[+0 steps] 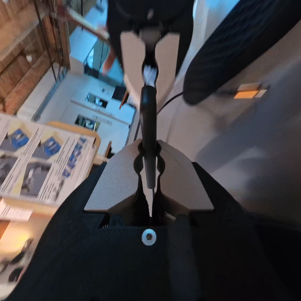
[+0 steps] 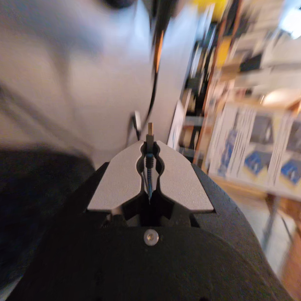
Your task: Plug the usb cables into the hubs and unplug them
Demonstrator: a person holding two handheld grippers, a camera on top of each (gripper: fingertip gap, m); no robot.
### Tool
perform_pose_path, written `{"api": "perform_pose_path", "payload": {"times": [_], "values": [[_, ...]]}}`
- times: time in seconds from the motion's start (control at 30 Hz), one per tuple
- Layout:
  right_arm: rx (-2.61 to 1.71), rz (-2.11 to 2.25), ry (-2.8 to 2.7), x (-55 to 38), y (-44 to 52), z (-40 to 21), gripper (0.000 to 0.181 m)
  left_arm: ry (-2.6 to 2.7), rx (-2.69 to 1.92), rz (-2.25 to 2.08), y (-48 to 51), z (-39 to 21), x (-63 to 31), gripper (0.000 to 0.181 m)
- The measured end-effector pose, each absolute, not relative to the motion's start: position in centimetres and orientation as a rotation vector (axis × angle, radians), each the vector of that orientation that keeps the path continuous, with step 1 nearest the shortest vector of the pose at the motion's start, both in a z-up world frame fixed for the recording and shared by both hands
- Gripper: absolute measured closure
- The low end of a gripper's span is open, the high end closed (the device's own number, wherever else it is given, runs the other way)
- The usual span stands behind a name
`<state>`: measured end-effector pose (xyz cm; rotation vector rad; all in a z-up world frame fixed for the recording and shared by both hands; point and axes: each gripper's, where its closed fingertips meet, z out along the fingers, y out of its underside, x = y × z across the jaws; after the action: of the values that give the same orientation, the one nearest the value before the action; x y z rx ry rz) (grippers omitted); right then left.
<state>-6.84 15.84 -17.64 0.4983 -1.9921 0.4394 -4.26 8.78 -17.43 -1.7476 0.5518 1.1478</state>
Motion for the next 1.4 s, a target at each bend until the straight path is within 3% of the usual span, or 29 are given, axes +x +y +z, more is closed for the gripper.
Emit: {"api": "perform_pose_path", "payload": {"times": [0.03, 0.17, 0.4, 0.63, 1.03, 1.23, 1.33, 1.4], "values": [[0.420, 0.313, -2.016, -7.8, 19.3, -17.7, 0.172, 0.469, -1.759, 1.159, 7.0, -17.5, -5.5, 0.169], [0.426, 0.929, -1.851, -3.4, 16.5, -10.6, 0.173, 0.399, -1.681, 1.076, 7.1, -16.0, -5.5, 0.169], [0.248, 1.041, -1.567, -3.8, 19.8, -3.0, 0.173, 0.411, -1.780, 1.203, 6.1, -18.2, -6.8, 0.169], [-0.043, 0.812, -1.278, -1.2, 29.9, 5.1, 0.173, 0.425, -1.776, 1.293, 5.9, -18.0, -7.0, 0.169], [-0.532, 0.701, -1.469, -1.6, 39.4, -2.7, 0.173, 0.435, -1.774, 1.312, 6.0, -18.3, -7.3, 0.169], [-0.628, 0.384, -1.797, -6.3, 40.8, -12.5, 0.171, 0.454, -1.790, 1.329, 6.1, -18.6, -7.4, 0.169], [-0.792, 0.456, -2.044, -7.1, 39.3, -18.3, 0.140, 0.444, -1.783, 1.324, 6.1, -18.5, -7.4, 0.169], [-0.829, 0.481, -2.080, -7.3, 38.7, -19.3, 0.135, 0.444, -1.776, 1.324, 6.1, -18.4, -7.4, 0.169]]}}
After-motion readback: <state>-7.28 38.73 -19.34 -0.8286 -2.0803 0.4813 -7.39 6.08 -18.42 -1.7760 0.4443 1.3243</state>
